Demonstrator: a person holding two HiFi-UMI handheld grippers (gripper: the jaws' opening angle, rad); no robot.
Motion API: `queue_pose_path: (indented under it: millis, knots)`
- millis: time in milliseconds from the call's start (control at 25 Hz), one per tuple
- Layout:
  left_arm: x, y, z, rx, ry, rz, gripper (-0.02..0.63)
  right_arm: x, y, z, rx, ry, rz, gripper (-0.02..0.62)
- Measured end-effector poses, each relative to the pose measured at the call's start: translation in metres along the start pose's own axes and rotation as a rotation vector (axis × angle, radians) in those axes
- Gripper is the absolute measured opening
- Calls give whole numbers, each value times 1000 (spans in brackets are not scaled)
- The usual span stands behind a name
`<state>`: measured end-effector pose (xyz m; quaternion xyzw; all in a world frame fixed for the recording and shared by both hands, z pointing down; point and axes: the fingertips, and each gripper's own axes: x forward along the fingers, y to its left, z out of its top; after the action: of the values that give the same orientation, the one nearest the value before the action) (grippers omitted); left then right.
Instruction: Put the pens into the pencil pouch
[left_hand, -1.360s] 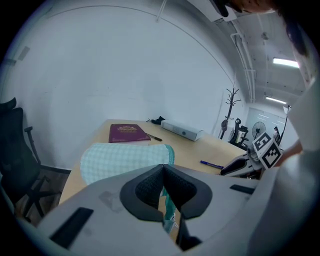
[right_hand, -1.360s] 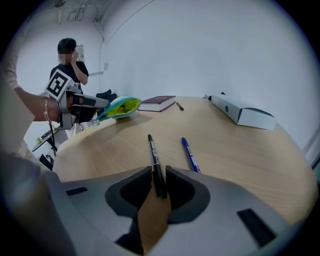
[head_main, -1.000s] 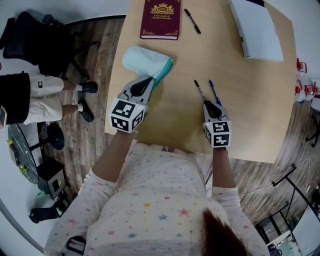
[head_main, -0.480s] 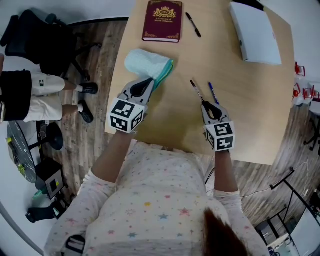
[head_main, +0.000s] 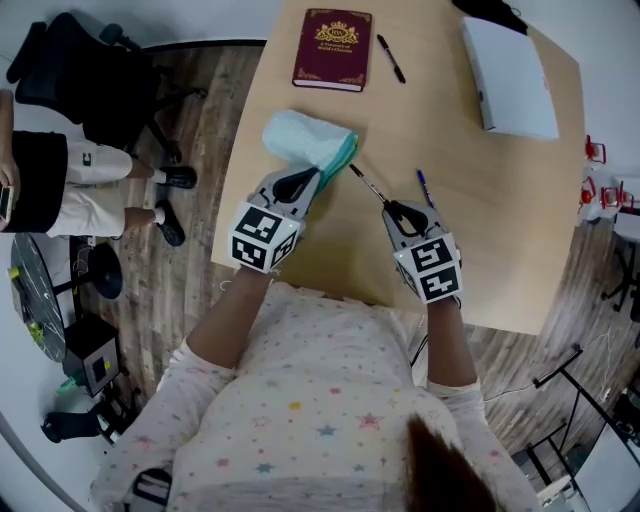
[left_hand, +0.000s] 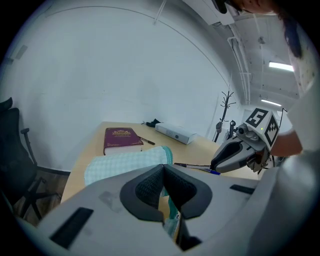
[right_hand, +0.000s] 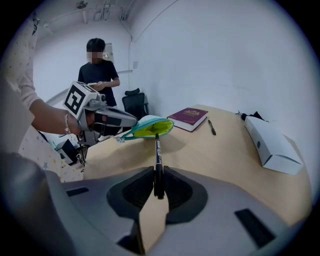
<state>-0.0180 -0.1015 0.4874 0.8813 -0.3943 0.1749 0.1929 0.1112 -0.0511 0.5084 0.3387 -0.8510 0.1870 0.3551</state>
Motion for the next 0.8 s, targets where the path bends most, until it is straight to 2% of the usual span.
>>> queue_pose_path:
  millis: [560, 800]
  knots:
    - [-1, -14, -6, -3, 14, -46, 12, 16, 16, 21, -109, 106, 43, 60]
    - [-4, -19, -3, -2, 6, -65, 12, 20, 22, 28, -123, 124, 51, 60]
